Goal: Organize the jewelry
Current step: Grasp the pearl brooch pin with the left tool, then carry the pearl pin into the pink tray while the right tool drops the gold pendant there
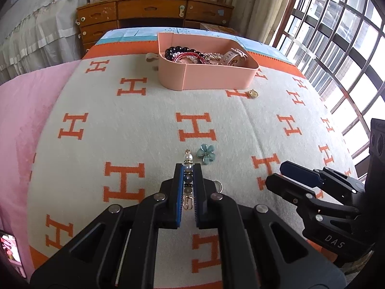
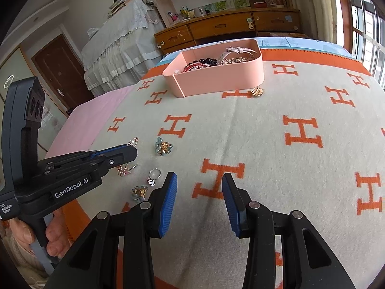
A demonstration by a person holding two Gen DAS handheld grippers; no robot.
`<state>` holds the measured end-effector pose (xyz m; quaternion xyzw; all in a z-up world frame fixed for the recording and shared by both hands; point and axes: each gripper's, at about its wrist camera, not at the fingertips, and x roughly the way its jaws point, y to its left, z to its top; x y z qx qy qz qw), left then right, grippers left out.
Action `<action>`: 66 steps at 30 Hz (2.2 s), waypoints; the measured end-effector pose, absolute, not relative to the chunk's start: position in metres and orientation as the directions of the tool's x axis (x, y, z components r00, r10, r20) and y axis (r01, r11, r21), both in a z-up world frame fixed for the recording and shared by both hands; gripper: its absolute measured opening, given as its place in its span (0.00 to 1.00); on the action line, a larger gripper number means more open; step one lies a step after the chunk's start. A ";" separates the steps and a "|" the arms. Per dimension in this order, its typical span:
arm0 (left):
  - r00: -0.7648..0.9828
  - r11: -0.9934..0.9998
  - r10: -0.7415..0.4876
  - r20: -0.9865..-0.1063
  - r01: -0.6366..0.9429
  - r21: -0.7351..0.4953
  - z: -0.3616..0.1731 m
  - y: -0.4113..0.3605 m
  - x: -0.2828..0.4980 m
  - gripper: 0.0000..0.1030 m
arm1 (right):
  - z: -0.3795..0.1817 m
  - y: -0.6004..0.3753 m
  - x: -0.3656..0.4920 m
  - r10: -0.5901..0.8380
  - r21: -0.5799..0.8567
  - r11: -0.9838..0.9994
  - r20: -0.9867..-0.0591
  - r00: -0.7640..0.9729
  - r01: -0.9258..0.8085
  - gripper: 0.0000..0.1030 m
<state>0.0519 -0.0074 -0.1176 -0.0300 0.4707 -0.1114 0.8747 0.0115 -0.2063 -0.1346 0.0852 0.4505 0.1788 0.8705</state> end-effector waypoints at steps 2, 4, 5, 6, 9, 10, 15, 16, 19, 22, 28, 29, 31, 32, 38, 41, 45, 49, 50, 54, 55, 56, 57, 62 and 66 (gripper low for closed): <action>0.534 0.972 -0.230 -0.813 0.166 -0.165 -0.117 -0.006 0.051 0.05 | -0.133 -0.206 0.011 0.383 0.302 0.924 -0.753 0.535 -0.236 0.38; 0.537 0.971 -0.235 -0.810 0.167 -0.171 -0.116 -0.004 0.051 0.05 | -0.131 -0.206 0.011 0.379 0.299 0.925 -0.752 0.539 -0.234 0.38; 0.540 0.971 -0.237 -0.808 0.168 -0.173 -0.116 -0.003 0.050 0.05 | -0.130 -0.206 0.012 0.377 0.297 0.926 -0.751 0.542 -0.233 0.38; 0.542 0.970 -0.239 -0.806 0.168 -0.175 -0.115 -0.002 0.050 0.05 | -0.129 -0.206 0.013 0.374 0.295 0.927 -0.751 0.545 -0.230 0.38; 0.549 0.969 -0.244 -0.800 0.169 -0.180 -0.113 0.000 0.049 0.05 | -0.125 -0.209 0.017 0.367 0.296 0.930 -0.748 0.554 -0.216 0.38; 0.550 0.969 -0.245 -0.799 0.168 -0.181 -0.113 0.000 0.049 0.05 | -0.124 -0.211 0.018 0.363 0.296 0.932 -0.747 0.558 -0.210 0.38; 0.552 0.968 -0.248 -0.796 0.162 -0.190 -0.113 0.003 0.050 0.05 | -0.116 -0.220 0.033 0.346 0.291 0.938 -0.752 0.561 -0.188 0.38; 0.554 0.968 -0.248 -0.795 0.159 -0.192 -0.112 0.005 0.050 0.05 | -0.115 -0.221 0.037 0.341 0.286 0.940 -0.754 0.562 -0.186 0.38; 0.558 0.970 -0.243 -0.794 0.149 -0.193 -0.110 0.009 0.052 0.05 | -0.113 -0.223 0.053 0.315 0.257 0.949 -0.773 0.552 -0.181 0.38; 0.564 0.974 -0.228 -0.794 0.135 -0.184 -0.105 0.016 0.056 0.05 | -0.112 -0.228 0.074 0.294 0.240 0.956 -0.792 0.534 -0.170 0.38; 0.569 0.979 -0.201 -0.798 0.086 -0.185 -0.094 0.034 0.079 0.05 | -0.105 -0.240 0.120 0.238 0.192 0.971 -0.810 0.537 -0.141 0.38; 0.568 0.979 -0.200 -0.798 0.078 -0.190 -0.093 0.037 0.084 0.05 | -0.105 -0.241 0.127 0.231 0.186 0.973 -0.814 0.533 -0.138 0.38; 0.564 0.976 -0.205 -0.800 0.056 -0.210 -0.090 0.044 0.094 0.05 | -0.108 -0.242 0.143 0.213 0.169 0.977 -0.822 0.527 -0.132 0.38; 0.563 0.975 -0.206 -0.800 0.048 -0.217 -0.089 0.046 0.098 0.05 | -0.110 -0.242 0.150 0.207 0.161 0.978 -0.828 0.522 -0.132 0.38; 0.568 0.973 -0.207 -0.797 0.034 -0.229 -0.082 0.053 0.108 0.05 | -0.128 -0.232 0.177 0.173 0.109 0.982 -0.854 0.491 -0.155 0.38; 0.563 0.972 -0.209 -0.800 0.029 -0.234 -0.083 0.053 0.108 0.05 | -0.135 -0.225 0.183 0.152 0.069 0.980 -0.863 0.482 -0.185 0.38; 0.550 0.969 -0.215 -0.807 0.020 -0.245 -0.090 0.056 0.107 0.05 | -0.145 -0.214 0.184 0.116 -0.003 0.971 -0.867 0.485 -0.237 0.38; 0.537 0.968 -0.220 -0.814 0.016 -0.251 -0.098 0.057 0.107 0.05 | -0.147 -0.212 0.184 0.109 -0.028 0.965 -0.862 0.496 -0.262 0.38; 0.534 0.967 -0.222 -0.816 0.016 -0.253 -0.100 0.058 0.107 0.05 | -0.147 -0.212 0.184 0.109 -0.029 0.964 -0.862 0.494 -0.263 0.37; 0.524 0.966 -0.230 -0.820 0.018 -0.260 -0.104 0.057 0.107 0.05 | -0.148 -0.208 0.181 0.087 -0.056 0.964 -0.858 0.506 -0.260 0.19; 0.522 0.965 -0.233 -0.821 0.020 -0.261 -0.105 0.057 0.107 0.05 | -0.148 -0.208 0.180 0.079 -0.063 0.965 -0.858 0.507 -0.256 0.19; 0.520 0.965 -0.234 -0.821 0.022 -0.261 -0.106 0.056 0.107 0.05 | -0.148 -0.208 0.179 0.072 -0.066 0.966 -0.858 0.509 -0.249 0.19; 0.520 0.965 -0.236 -0.821 0.025 -0.261 -0.106 0.055 0.107 0.05 | -0.148 -0.208 0.179 0.066 -0.067 0.969 -0.859 0.508 -0.238 0.19; 0.527 0.968 -0.235 -0.817 0.051 -0.245 -0.097 0.051 0.104 0.05 | -0.130 -0.221 0.168 0.114 0.026 0.983 -0.864 0.490 -0.184 0.19; 0.543 0.969 -0.241 -0.804 0.091 -0.229 -0.076 0.047 0.105 0.05 | -0.085 -0.229 0.156 0.188 0.122 0.980 -0.839 0.510 -0.159 0.19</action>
